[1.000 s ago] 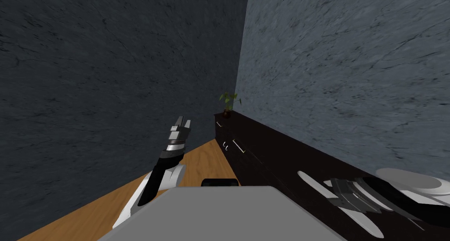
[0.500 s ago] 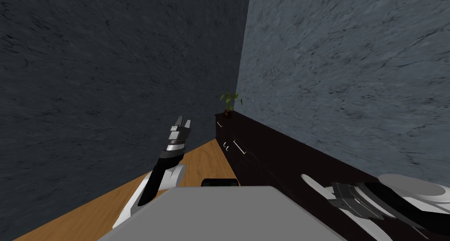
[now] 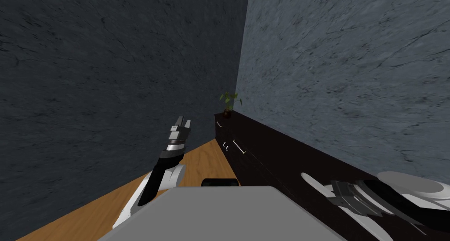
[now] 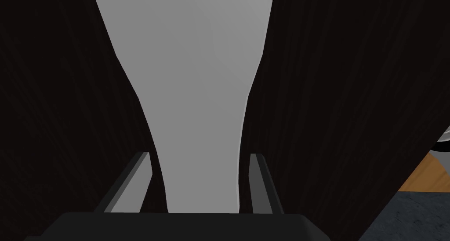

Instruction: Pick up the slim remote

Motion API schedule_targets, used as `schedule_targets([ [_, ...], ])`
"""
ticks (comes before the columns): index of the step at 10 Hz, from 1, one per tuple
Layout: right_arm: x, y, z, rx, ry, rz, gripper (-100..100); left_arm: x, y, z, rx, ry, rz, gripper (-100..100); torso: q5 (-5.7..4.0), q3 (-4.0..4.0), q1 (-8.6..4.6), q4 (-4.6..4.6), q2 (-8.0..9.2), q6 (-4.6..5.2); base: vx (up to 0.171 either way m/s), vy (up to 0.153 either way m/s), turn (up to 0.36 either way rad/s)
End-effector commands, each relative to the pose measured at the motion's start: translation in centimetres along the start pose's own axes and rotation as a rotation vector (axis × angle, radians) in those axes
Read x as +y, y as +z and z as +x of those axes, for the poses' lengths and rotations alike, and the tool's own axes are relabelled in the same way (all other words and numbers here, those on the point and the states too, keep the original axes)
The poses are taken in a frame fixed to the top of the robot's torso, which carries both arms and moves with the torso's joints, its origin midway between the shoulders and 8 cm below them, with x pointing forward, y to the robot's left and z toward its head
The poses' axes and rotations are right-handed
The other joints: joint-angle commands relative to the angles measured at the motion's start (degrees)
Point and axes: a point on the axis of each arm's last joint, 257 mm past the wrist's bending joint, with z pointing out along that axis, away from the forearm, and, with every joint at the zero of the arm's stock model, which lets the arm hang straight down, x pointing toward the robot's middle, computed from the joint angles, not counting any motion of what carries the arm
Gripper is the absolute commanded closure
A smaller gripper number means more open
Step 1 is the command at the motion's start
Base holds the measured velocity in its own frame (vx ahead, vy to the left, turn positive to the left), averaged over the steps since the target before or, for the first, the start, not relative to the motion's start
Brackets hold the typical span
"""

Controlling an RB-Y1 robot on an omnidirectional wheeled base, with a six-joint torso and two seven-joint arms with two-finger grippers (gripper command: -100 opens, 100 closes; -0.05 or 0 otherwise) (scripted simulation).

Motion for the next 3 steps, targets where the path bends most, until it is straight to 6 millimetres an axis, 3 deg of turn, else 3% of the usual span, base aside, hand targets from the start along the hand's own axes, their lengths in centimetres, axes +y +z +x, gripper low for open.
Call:
schedule_targets([
  [1,-0.44,-0.98,-0.75,-0.001,-0.007,-0.002,100,0.0,0.0,0.0,0.0,0.0,0.0,0,0.0,0.0,0.0,0.0,0.0,0.0,-0.037,0.009,-0.103],
  [2,-0.34,-0.68,-0.51,0.0,-0.006,0.0,100,0.0,0.0,0.0,0.0,0.0,0.0,0,0.0,0.05,0.05,0.02,0.08,0.01,-0.017,0.004,-0.019],
  [3,-0.34,-0.75,-0.55,0.0,-0.005,-0.001,0,0.0,0.0,0.0,0.0,0.0,0.0,0,-0.03,0.03,0.03,0.01,0.04,-0.02,0.0,0.0,0.0],
])
